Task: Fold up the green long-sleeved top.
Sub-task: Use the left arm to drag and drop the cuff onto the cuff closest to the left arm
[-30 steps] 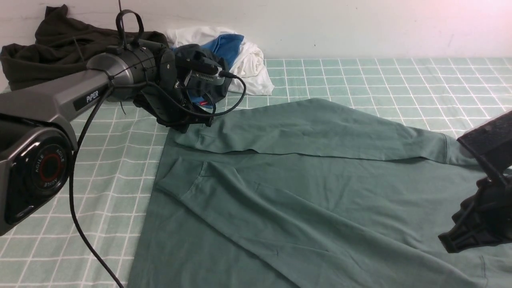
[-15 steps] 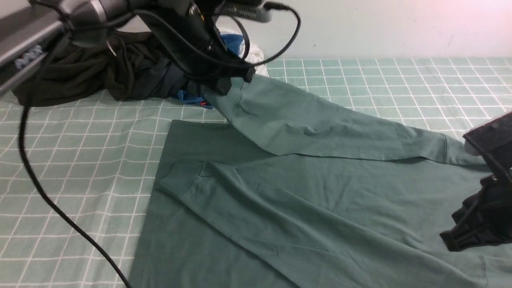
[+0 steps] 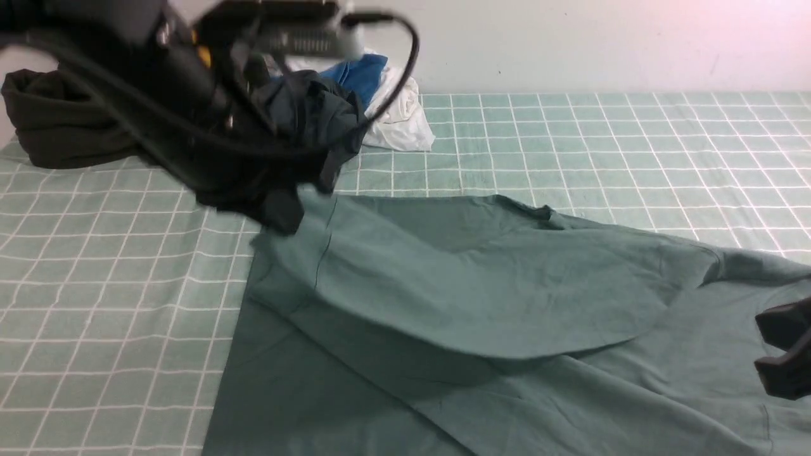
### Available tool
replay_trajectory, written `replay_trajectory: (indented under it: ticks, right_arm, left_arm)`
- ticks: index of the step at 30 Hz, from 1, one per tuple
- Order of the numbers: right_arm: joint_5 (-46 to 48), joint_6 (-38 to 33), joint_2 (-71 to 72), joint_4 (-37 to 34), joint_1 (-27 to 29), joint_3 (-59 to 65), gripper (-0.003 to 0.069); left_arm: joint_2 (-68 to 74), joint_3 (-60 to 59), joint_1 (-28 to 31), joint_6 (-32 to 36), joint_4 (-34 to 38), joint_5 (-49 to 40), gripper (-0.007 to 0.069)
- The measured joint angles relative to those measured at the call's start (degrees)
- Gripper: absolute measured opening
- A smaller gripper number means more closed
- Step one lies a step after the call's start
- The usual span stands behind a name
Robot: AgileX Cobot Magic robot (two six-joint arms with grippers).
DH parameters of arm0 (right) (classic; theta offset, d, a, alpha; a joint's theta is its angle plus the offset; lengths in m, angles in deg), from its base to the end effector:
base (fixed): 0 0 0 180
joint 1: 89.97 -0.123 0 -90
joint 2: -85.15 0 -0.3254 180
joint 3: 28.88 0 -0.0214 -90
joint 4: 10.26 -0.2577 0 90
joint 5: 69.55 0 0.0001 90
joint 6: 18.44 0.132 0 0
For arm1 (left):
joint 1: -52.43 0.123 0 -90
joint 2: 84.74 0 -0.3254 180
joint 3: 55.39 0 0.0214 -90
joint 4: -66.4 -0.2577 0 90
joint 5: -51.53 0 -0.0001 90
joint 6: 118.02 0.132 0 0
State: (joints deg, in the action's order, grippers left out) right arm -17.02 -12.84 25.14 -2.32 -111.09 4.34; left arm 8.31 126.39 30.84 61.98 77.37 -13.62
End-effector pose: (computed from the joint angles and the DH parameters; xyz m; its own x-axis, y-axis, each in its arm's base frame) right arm 0.1639 0.0478 0.3035 -0.7726 -0.2845 -0.5676 -0.2901 0.9534 -0.0829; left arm 0.2968 -0.1420 0.3448 -0.8815 0.2628 -0.3924 0.3573 0.9144 -0.1902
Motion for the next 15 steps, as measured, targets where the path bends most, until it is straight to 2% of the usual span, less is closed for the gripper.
replay_trajectory:
  ticks: [2,7,11,14,15]
  right_arm:
    - [0.7,0.0,0.1,-0.4,0.0,0.0,-0.0014]
    - [1.4,0.0,0.1,-0.4,0.0,0.0,-0.0014]
    - [2.3,-0.6,0.1,-0.8,0.0,0.0,-0.0014]
    - [4.0,-2.9,0.1,-2.9,0.0,0.0,-0.0014]
    - [4.5,-3.4,0.1,-3.4,0.0,0.0,-0.0014]
  left_arm:
    - [-1.7,-12.3,0.0,0.0,0.0,5.4,0.0018]
    - [-1.8,-27.7,0.0,0.0,0.0,15.7,0.0068]
    - [-1.8,-32.6,0.0,2.0,0.0,20.2,0.0179]
    - [-2.0,-33.0,0.0,6.0,0.0,20.0,0.0327]
    - [-2.2,-33.0,0.0,6.5,0.0,19.7,0.0345]
